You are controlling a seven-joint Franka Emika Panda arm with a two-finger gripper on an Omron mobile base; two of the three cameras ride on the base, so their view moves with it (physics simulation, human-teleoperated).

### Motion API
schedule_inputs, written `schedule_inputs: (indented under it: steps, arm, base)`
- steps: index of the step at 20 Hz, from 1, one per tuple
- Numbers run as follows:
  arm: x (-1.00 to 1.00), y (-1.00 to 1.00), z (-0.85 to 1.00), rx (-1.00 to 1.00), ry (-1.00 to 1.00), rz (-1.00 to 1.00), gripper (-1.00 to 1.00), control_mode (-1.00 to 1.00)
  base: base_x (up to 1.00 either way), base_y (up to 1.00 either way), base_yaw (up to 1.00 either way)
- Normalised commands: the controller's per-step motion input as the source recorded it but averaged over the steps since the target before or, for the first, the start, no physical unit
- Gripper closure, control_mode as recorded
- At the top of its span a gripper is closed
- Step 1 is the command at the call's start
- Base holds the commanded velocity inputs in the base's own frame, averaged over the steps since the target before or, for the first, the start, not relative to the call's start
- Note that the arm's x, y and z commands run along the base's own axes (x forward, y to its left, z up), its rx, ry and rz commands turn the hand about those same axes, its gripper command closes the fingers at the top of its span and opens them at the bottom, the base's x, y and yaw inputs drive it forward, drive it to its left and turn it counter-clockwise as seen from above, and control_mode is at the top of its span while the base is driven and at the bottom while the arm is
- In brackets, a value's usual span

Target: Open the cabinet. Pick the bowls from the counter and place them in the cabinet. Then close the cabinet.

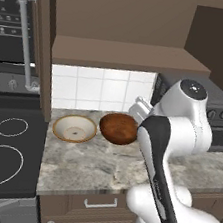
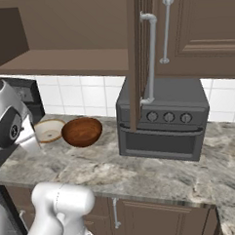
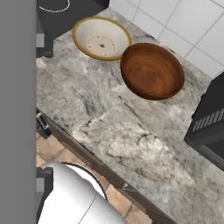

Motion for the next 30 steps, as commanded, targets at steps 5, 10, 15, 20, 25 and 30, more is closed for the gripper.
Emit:
schedule_inputs:
  steps: [5,10,15,20,25,30]
  arm:
    - [0.22,-0.12,-0.34,-0.25,0.00,-0.03,-1.00,-1.00]
    - [0.36,-0.22,-0.48,-0.15,0.00,0.00,-1.00,-1.00]
    - [0.23,-0.30,-0.18,0.01,0.00,0.00,-1.00,-1.00]
    - [0.27,-0.16,-0.01,0.06,0.00,0.01,-1.00,-1.00]
    - [0.50,-0.03,0.00,0.01,0.00,0.05,-1.00,-1.00]
    - [0.47,0.00,-0.17,0.04,0.00,0.02,-1.00,-1.00]
  base:
    - [0.00,0.00,0.00]
    - [0.00,0.00,0.00]
    - [0.00,0.00,0.00]
    - [0.00,0.00,0.00]
    - [0.00,0.00,0.00]
    - [0.00,0.00,0.00]
